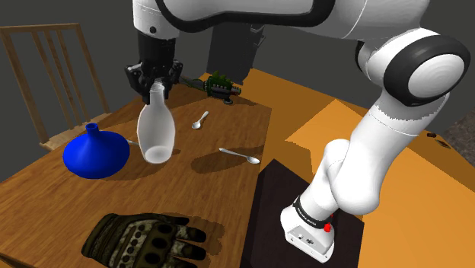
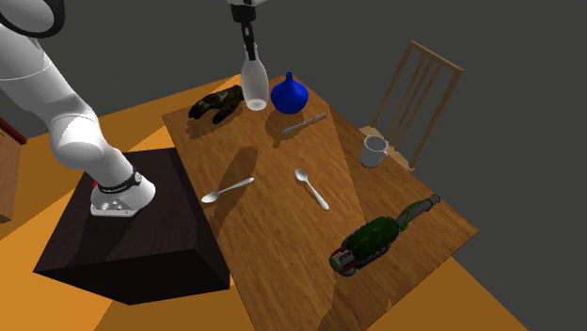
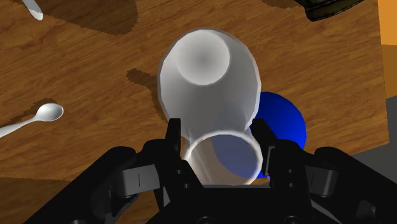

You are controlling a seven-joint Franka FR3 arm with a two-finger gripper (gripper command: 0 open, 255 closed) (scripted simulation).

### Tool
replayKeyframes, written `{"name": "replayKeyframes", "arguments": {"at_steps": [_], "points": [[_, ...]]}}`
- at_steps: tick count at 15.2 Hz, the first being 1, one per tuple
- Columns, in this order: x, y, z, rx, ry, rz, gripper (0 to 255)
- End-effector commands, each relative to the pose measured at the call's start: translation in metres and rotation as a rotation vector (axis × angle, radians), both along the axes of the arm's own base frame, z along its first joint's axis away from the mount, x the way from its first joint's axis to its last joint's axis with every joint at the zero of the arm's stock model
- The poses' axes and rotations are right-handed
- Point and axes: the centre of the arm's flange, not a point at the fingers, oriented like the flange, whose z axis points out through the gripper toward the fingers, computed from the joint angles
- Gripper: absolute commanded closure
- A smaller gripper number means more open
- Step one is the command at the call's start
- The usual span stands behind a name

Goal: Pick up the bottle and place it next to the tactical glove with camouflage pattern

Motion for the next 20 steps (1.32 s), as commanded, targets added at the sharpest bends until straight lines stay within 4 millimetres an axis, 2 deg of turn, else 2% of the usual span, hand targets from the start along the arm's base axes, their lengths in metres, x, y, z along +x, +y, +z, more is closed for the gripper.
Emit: {"name": "replayKeyframes", "arguments": {"at_steps": [1, 20], "points": [[0.0, 0.001, -0.011, 0.0, -0.001, 0.0, 255], [0.0, 0.001, -0.114, 0.0, -0.001, 0.0, 255]]}}
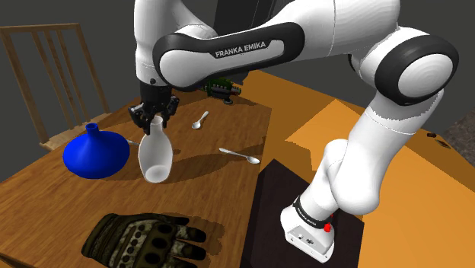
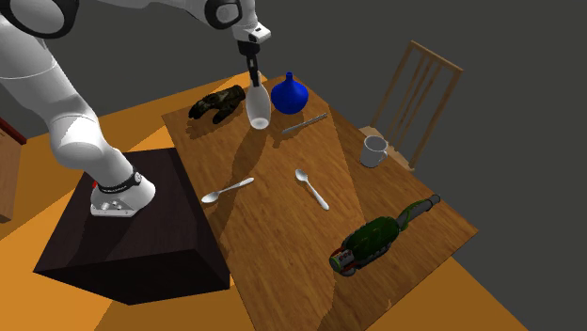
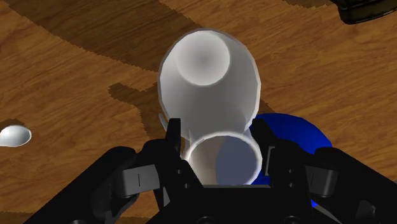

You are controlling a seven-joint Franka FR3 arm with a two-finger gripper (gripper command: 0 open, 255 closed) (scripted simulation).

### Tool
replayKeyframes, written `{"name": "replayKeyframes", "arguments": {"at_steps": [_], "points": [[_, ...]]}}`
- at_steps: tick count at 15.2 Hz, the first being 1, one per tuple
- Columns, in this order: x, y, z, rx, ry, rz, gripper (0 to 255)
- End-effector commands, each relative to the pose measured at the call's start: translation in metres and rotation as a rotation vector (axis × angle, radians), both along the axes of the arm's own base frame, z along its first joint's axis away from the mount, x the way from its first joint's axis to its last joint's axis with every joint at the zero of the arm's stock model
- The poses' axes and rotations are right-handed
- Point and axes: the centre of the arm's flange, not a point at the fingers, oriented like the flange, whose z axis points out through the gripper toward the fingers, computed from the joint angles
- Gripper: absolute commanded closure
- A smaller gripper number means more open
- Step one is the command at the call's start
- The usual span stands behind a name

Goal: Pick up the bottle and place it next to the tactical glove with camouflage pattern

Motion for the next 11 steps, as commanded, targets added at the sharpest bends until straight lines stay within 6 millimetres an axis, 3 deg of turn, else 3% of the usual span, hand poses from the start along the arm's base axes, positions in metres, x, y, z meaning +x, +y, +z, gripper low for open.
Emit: {"name": "replayKeyframes", "arguments": {"at_steps": [1, 8, 9, 11], "points": [[-0.0009, -0.001, -0.0075, 0.001, -0.001, 0.0, 255], [-0.0008, -0.0009, -0.0075, 0.001, -0.001, 0.0, 255], [-0.0009, -0.0009, -0.0075, 0.001, -0.001, 0.0, 0], [-0.0009, -0.0008, -0.0075, 0.001, -0.001, 0.0, 0]]}}
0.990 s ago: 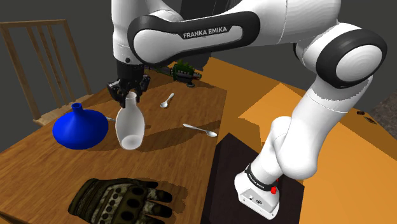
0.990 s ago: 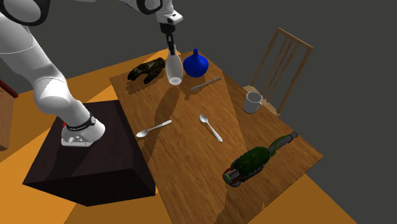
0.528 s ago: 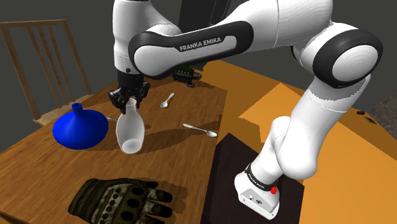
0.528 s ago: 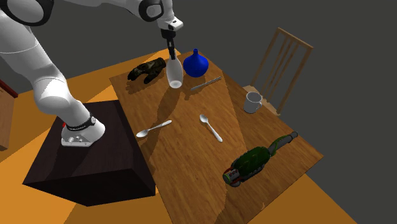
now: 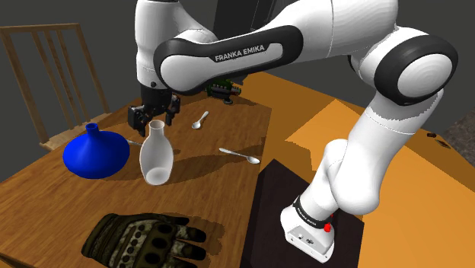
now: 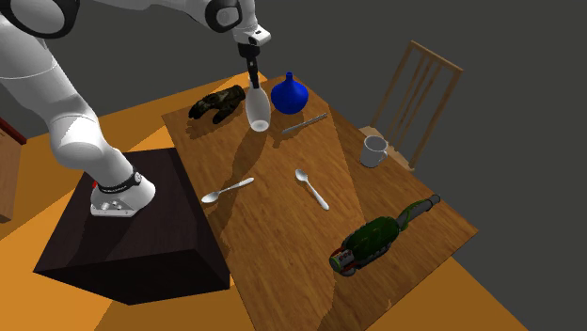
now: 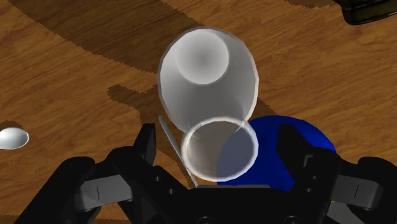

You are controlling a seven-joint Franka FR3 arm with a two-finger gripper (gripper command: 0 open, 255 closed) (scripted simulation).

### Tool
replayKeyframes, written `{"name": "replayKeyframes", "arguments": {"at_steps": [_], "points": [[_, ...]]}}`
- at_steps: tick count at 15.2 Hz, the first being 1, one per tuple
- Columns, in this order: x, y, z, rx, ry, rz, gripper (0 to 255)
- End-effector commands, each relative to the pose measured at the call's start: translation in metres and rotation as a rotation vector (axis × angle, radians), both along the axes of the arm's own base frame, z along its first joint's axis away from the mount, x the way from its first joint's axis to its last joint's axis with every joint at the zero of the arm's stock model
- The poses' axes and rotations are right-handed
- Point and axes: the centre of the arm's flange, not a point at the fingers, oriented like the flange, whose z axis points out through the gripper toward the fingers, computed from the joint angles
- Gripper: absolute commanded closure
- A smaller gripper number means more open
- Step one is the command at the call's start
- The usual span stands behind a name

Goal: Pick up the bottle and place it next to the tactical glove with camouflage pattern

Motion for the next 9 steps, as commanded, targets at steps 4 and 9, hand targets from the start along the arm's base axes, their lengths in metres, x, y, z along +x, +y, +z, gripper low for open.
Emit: {"name": "replayKeyframes", "arguments": {"at_steps": [4, 9], "points": [[-0.001, 0.0, 0.013, 0.0, 0.0, 0.0, 0], [-0.003, 0.0, 0.05, 0.0, 0.0, 0.0, 0]]}}
